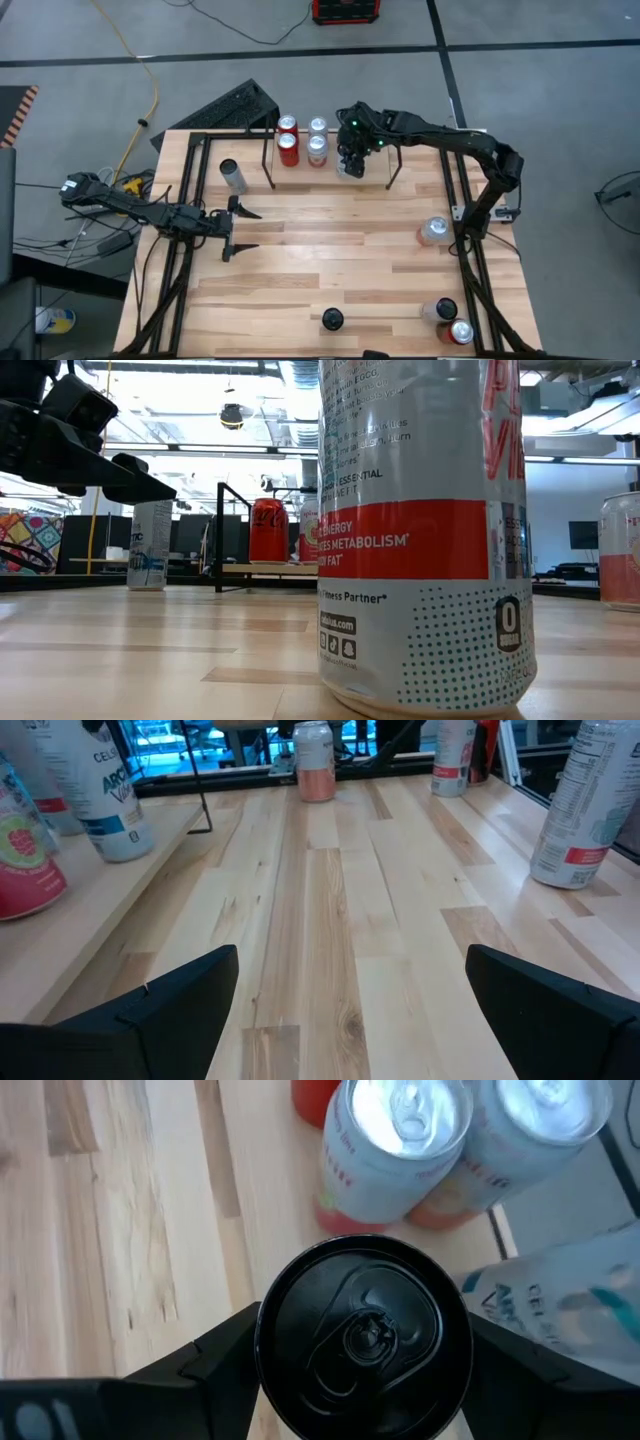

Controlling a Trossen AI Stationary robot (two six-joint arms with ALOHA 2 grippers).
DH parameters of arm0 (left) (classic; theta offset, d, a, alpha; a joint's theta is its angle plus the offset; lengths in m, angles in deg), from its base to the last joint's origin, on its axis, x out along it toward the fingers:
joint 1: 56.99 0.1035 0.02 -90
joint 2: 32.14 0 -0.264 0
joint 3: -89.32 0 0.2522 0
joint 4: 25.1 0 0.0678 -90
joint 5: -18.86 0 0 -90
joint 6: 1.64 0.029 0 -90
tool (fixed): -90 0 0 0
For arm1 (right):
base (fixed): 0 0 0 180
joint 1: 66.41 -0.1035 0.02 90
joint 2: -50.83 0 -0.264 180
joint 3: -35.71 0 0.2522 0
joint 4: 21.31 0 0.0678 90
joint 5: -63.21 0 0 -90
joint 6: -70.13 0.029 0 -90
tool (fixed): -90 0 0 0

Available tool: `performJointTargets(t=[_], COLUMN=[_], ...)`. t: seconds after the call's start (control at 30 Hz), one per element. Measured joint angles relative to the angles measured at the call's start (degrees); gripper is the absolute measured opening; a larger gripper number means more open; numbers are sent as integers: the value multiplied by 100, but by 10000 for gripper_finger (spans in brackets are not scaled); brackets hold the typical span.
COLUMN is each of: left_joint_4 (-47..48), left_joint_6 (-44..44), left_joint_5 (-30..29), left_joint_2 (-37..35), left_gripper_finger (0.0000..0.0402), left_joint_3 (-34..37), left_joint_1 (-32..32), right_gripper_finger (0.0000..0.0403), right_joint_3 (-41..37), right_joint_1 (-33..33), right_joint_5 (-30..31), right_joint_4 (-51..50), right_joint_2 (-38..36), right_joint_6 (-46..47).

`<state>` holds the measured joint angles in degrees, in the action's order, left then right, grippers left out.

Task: Place canned beverage on shelf
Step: Put the bottom white blue soda can on the shelf and align with other white blue soda can

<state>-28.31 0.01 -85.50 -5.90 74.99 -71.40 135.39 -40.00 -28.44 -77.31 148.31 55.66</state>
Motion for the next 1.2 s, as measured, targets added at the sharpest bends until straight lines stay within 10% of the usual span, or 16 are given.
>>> performJointTargets(t=[1.2], left_joint_4=[-2], left_joint_6=[68], left_joint_5=[-1], left_joint_2=[1], left_gripper_finger=[379], left_joint_3=[1], left_joint_1=[-1], right_gripper_finger=[296], right_joint_3=[-25], right_joint_1=[272], right_joint_5=[11], right_joint_4=[415], right_joint_2=[11], right_joint_6=[-220])
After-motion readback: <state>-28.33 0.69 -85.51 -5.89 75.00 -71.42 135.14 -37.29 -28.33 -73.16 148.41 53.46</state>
